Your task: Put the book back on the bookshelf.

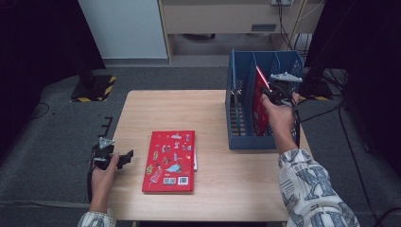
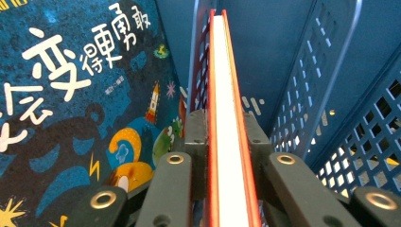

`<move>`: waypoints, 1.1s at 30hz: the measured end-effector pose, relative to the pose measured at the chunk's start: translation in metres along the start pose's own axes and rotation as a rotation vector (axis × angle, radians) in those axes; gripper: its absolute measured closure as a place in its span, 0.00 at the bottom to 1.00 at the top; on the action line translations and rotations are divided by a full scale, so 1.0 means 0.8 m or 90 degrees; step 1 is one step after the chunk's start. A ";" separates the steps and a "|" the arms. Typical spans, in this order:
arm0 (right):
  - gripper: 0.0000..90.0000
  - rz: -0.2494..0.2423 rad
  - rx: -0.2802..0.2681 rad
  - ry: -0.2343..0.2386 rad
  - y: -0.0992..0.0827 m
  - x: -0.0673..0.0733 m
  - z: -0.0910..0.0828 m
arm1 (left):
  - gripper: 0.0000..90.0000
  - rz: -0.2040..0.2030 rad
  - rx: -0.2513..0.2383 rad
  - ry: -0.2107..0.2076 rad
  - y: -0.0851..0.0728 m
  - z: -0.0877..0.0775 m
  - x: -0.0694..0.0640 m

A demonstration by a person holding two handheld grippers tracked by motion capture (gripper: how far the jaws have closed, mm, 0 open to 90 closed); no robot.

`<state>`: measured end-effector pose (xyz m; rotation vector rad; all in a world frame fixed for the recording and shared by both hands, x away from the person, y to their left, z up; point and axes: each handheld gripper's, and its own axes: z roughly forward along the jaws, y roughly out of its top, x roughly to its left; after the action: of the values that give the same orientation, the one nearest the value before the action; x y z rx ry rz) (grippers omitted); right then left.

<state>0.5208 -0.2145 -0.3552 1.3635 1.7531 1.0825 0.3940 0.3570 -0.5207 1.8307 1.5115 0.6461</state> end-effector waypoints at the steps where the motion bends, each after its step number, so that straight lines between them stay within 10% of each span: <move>1: 0.87 0.001 0.002 -0.006 0.000 0.000 0.000 | 0.07 0.000 0.000 0.000 0.000 0.000 0.000; 33: 0.88 0.000 -0.042 -0.055 0.007 -0.005 0.020 | 0.07 0.006 0.005 -0.002 0.000 0.002 -0.002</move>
<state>0.5379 -0.2145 -0.3569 1.3509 1.6412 1.0566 0.3946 0.3550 -0.5216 1.8460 1.5062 0.6422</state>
